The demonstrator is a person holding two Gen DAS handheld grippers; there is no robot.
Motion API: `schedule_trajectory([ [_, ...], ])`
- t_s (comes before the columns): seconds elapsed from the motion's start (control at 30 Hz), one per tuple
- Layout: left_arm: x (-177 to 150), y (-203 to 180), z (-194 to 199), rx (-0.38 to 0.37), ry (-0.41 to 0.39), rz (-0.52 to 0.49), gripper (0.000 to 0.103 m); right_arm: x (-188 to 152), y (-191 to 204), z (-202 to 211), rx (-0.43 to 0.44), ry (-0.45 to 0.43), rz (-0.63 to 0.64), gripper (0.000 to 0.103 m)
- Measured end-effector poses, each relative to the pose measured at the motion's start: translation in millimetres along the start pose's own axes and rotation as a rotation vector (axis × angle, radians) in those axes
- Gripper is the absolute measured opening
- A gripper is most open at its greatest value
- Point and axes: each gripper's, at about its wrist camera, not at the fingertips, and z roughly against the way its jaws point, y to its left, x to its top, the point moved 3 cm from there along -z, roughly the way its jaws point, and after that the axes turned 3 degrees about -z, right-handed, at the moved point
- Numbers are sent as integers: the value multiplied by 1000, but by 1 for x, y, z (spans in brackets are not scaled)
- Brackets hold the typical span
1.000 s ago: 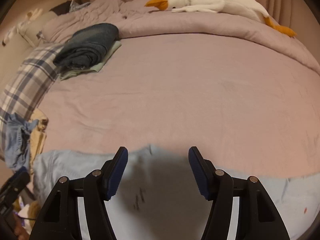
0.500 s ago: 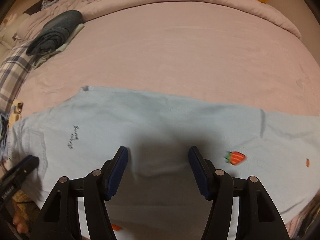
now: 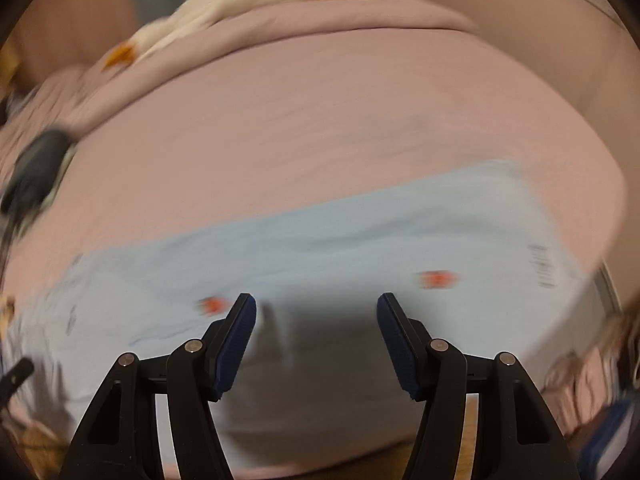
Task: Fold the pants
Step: 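Release both grippers and smooth the jeans flat, then grasp the hem edge of the jeans with the right gripper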
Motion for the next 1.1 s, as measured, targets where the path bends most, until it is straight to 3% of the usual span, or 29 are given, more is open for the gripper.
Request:
schedule_trajectory([
  [0.17, 1, -34, -40, -56, 84, -65, 59, -3, -94, 10, -17, -14, -269, 62],
  [0.3, -5, -42, -66, -21, 133, -95, 59, -11, -139, 10, -19, -29, -384, 62],
  [0.5, -6, -48, -75, 4, 126, -126, 64, -5, -157, -14, 19, -22, -480, 62],
  [0.57, -4, -49, -76, 5, 127, -127, 64, -4, -171, -12, 28, -25, -490, 49],
  [0.7, -5, -48, -78, 3, 132, -127, 67, -1, -172, -7, -3, -62, -499, 15],
  [0.8, -5, -50, -77, 0, 136, -122, 68, -1, -168, 3, -19, -97, -481, 12],
  [1.1, -5, -54, -79, 4, 139, -138, 76, -7, -182, -14, -35, -71, -497, 12],
])
